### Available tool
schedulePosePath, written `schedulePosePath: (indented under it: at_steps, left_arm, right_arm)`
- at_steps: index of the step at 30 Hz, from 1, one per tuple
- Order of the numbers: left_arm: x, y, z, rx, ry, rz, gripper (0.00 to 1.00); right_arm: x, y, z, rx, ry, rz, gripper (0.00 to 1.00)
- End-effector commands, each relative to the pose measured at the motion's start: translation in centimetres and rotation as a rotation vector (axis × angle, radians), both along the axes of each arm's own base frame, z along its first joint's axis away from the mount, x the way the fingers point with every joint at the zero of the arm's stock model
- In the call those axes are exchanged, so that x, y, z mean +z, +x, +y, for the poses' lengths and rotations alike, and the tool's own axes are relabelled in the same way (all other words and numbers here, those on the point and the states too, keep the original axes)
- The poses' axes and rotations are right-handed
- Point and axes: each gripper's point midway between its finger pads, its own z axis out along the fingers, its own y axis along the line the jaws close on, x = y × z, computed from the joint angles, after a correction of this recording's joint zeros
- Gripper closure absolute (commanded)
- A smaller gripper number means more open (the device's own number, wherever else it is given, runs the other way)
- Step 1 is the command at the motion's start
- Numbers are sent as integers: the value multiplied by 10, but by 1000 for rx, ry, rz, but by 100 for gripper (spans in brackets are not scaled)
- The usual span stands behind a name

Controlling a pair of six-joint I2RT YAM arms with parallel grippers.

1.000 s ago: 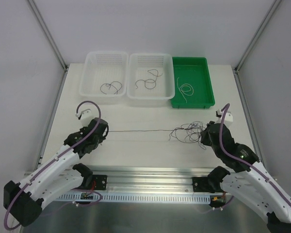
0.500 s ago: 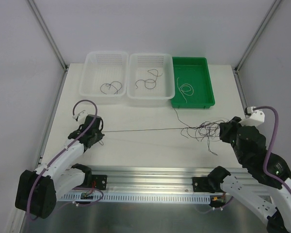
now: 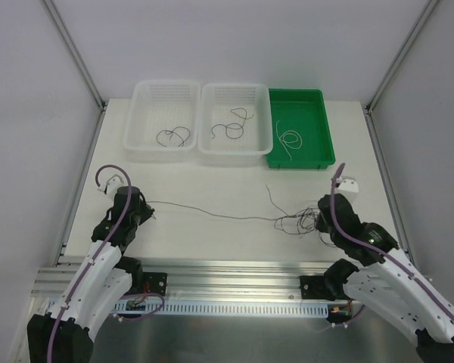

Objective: Untangle the cables

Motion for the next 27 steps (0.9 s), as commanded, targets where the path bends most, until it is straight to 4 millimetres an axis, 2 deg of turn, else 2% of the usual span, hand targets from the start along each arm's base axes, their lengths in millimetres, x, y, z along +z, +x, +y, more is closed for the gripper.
schedulePosePath:
  at_steps: [1,2,3,5,6,7,8,9,10,11,12,13,14,16,17,19,21,23,24,27]
  left_arm:
    - [7,3,-22,-151,-28,11,86]
    - [7,4,-26,-186,-30,20,81]
    - [9,3,-36,-228,-56,20,68]
    - [14,3,-44,-284,-64,11,52]
    - [16,2,-51,-320,-77,10,45]
    - [19,1,-58,-356,-87,4,33]
    - [23,2,-62,-372,-86,-3,27]
    - [28,-1,-75,-437,-124,-5,23]
    - [32,-5,-88,-502,-129,-6,16]
    - [39,-3,-98,-558,-117,-7,13]
    - [43,-6,-110,-621,-108,-6,12]
    - [39,-13,-131,-717,-89,27,10]
    - [51,-12,-145,-781,-64,6,10]
    - [56,-13,-164,-857,-21,11,10]
    - [59,-18,-186,-948,18,21,10]
    - [62,-19,-205,-1021,69,22,10]
    - [61,-19,-234,-1133,173,14,11]
    - [53,-13,-259,-1227,261,24,13]
    - [50,-19,-274,-1286,286,24,15]
    - [34,-17,-309,-1400,338,36,21]
  right_arm:
    - [-43,3,34,55,102,104,84]
    - [-51,2,39,68,109,133,82]
    - [-61,2,41,67,89,172,77]
    - [-69,3,40,59,58,203,75]
    - [-73,3,39,53,40,218,65]
    - [-74,3,37,48,32,220,57]
    - [-73,4,36,43,23,216,51]
    - [-73,4,36,43,20,216,39]
    - [-71,5,37,49,23,209,33]
    - [-70,5,38,56,28,208,25]
    - [-67,6,41,68,41,198,22]
    - [-64,6,44,91,53,194,19]
    - [-62,5,45,102,58,189,16]
    - [-57,5,47,115,67,179,10]
    - [-54,4,47,124,68,173,7]
    - [-50,2,47,139,65,175,7]
    - [-46,0,48,159,73,167,7]
    - [-46,-2,49,171,85,165,7]
    - [-45,-3,50,177,92,158,7]
    - [-43,-5,48,181,99,149,7]
